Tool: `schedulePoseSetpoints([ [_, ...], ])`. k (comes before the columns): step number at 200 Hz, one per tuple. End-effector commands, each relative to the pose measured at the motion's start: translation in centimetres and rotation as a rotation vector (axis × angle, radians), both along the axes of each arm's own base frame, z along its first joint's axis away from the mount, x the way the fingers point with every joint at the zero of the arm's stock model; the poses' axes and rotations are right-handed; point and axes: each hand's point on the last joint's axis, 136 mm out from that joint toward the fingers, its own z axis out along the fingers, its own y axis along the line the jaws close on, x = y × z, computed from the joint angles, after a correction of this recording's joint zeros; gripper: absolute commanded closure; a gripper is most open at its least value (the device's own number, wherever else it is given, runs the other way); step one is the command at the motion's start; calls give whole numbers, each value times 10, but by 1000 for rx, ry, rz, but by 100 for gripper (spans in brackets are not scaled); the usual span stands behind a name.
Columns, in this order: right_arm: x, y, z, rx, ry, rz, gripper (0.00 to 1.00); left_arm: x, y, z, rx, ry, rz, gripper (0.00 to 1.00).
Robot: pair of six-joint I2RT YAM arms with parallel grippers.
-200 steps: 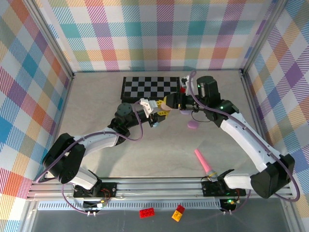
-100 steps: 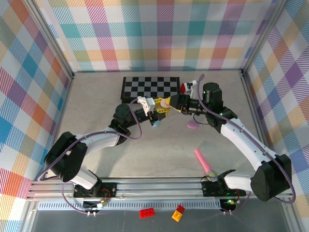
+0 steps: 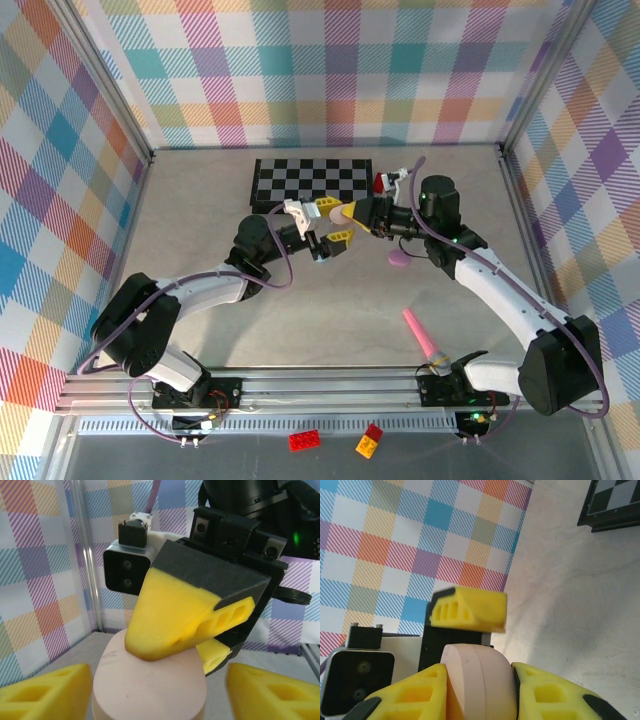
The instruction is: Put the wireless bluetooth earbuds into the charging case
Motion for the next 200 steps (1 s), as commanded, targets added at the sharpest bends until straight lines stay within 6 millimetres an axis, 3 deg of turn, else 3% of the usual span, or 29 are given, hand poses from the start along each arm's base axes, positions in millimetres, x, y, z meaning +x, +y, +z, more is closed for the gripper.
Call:
schedulePoseSetpoints([
  [1, 6, -9, 4, 5, -42, -45, 85, -12, 6, -2, 7, 6, -20, 20],
  [23, 11, -18, -21, -69, -27, -84, 85, -17, 14, -22, 72, 43, -2, 9],
  [49, 16, -28, -71, -208, 14, -120, 84, -30, 17, -62, 234, 116, -32, 0],
  [68, 18, -31, -104, -269, 55, -125, 84, -38, 22, -91, 324, 186, -44, 0],
  [102, 20, -35, -154, -342, 128, -131, 84, -50, 30, -121, 426, 254, -40, 0],
  [150, 16, -48, -222, -475, 217, -135, 84, -58, 37, -139, 529, 279, -55, 0],
  [200, 10, -53, -252, -514, 271, -143, 79, -55, 36, -140, 545, 275, -54, 0],
])
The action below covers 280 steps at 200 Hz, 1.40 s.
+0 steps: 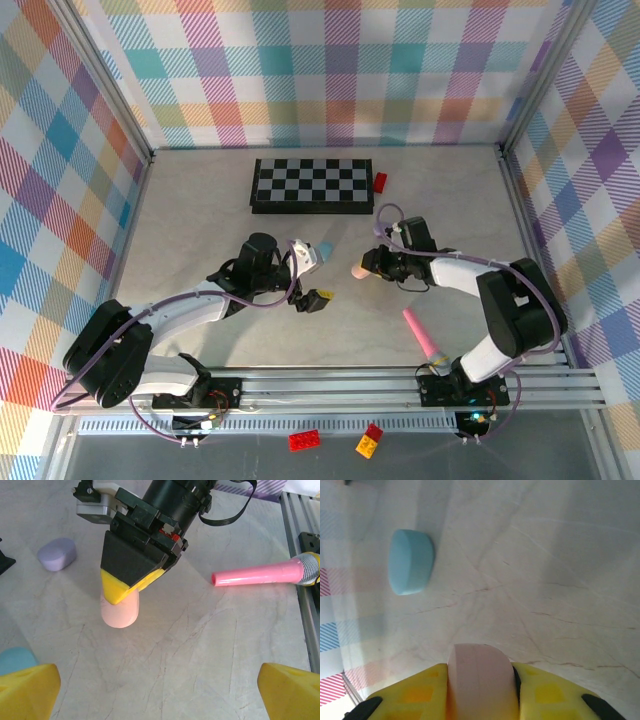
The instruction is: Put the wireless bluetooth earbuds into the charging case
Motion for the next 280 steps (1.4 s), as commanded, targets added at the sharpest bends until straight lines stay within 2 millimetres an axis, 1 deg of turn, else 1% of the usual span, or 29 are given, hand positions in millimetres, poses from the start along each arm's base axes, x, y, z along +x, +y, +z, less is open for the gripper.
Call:
schedulePoseSetpoints([
  [1, 3, -3, -7, -22, -28, 6, 79, 0, -5, 11, 3, -36, -23, 0],
  [7, 3, -3, -8, -25, -30, 6, 75, 0, -5, 11, 2, -37, -23, 0],
  [16, 3, -5, -10, -40, -30, 5, 67, 1, -5, 12, 4, -39, -19, 0],
  [25, 4, -7, -8, -53, -40, 1, 60, 3, -5, 12, 7, -35, -9, 0],
  [39, 6, -11, -1, -78, -68, -2, 52, 10, -3, 13, 8, -23, 35, 0],
  [51, 9, -16, 9, -110, -102, -2, 47, 15, 0, 15, 7, -21, 63, 0],
  [63, 12, -20, 22, -142, -157, 7, 43, 22, 5, 20, -8, -25, 101, 0],
  [79, 18, -27, 41, -198, -239, 20, 36, 38, 18, 37, -69, -31, 182, 0],
  [85, 21, -31, 48, -226, -270, 17, 33, 45, 25, 44, -98, -33, 218, 0],
  [96, 29, -39, 64, -276, -339, 13, 25, 57, 39, 52, -125, -43, 282, 0],
  [117, 43, -63, 92, -395, -471, -23, 13, 79, 69, 58, -99, -82, 424, 0],
  [122, 47, -69, 99, -422, -503, -37, 12, 83, 76, 60, -93, -94, 453, 0],
  [136, 58, -93, 117, -499, -584, -85, 7, 93, 101, 62, -80, -130, 564, 0],
  [148, 66, -117, 129, -591, -659, -146, 5, 102, 125, 61, -65, -169, 666, 0],
  [164, 71, -152, 133, -725, -742, -238, 2, 110, 160, 60, -58, -224, 811, 0],
  [166, 73, -156, 136, -733, -758, -255, 2, 111, 164, 60, -58, -231, 829, 0],
  [170, 72, -163, 133, -750, -767, -272, 2, 112, 174, 59, -56, -245, 866, 0],
  [174, 73, -170, 135, -761, -787, -301, 2, 112, 182, 59, -56, -259, 899, 0],
  [184, 70, -183, 128, -773, -794, -340, 1, 113, 202, 54, -50, -282, 986, 0],
  [193, 69, -183, 122, -778, -823, -313, 1, 113, 218, 46, -38, -281, 1042, 0],
  [212, 70, -180, 104, -767, -855, -268, 1, 114, 240, 23, -27, -241, 1116, 0],
  [221, 70, -179, 92, -758, -851, -252, 1, 116, 248, 13, -39, -217, 1140, 0],
  [228, 72, -180, 88, -741, -861, -262, 1, 118, 252, 6, -58, -199, 1155, 0],
  [247, 73, -186, 70, -702, -851, -279, 1, 128, 258, -4, -97, -177, 1175, 0],
  [249, 75, -186, 73, -694, -867, -290, 1, 129, 259, -5, -99, -174, 1176, 0],
  [260, 77, -189, 71, -675, -873, -301, 1, 137, 260, -10, -118, -166, 1182, 0],
  [280, 81, -193, 71, -639, -882, -303, 1, 148, 269, -28, -110, -93, 1207, 0],
])
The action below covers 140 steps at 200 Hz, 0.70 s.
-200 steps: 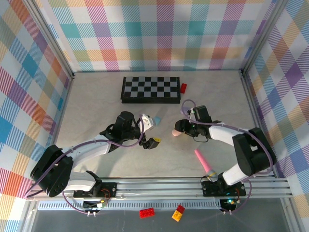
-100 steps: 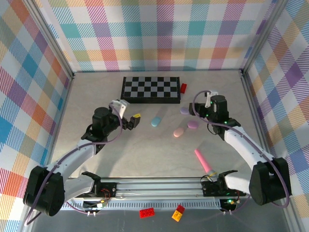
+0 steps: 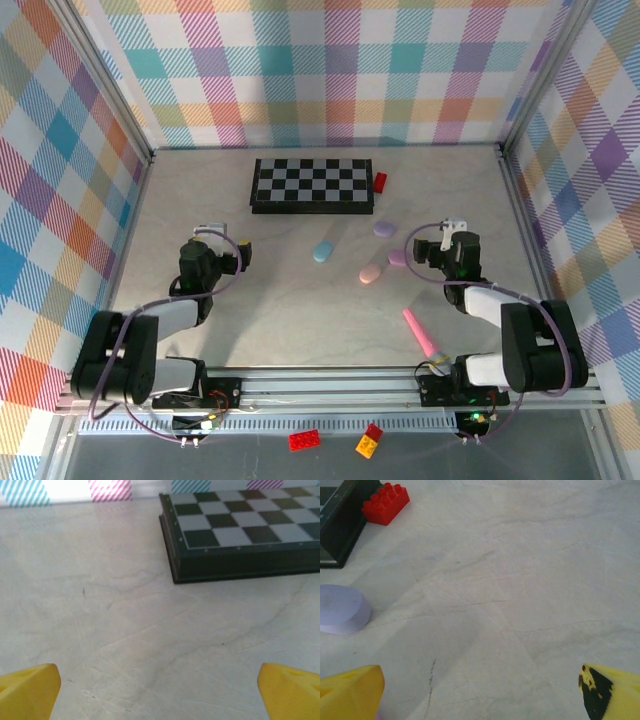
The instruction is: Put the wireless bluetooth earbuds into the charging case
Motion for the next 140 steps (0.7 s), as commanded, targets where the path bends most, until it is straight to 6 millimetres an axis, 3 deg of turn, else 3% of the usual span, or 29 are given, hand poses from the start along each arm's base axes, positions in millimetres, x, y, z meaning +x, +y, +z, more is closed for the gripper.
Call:
schedulePoseSetpoints([
  [1, 20, 2, 36, 51, -168, 46, 1, 21, 8, 14, -80, -73, 34, 0],
  [44, 31, 4, 9, 64, -163, 72, 1, 37, 17, -18, -121, -3, 49, 0],
  [140, 34, 3, 7, 67, -123, 71, 1, 39, 15, -20, -75, 17, 78, 0],
])
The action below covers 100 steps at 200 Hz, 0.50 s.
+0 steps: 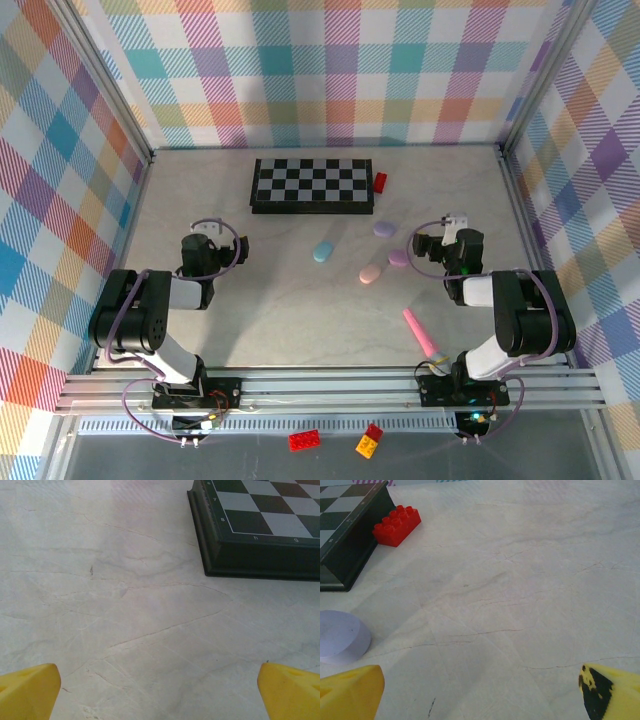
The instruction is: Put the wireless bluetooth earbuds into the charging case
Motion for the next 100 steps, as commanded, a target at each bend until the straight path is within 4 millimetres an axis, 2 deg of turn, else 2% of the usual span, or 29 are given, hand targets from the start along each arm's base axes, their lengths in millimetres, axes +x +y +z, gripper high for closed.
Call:
schedulePoseSetpoints([
  [1, 8, 2, 16, 8, -56, 15, 1, 8, 0, 13, 4, -43, 9, 0],
  [100, 8, 2, 16, 8, -57, 15, 1, 9, 0, 13, 6, -42, 11, 0],
])
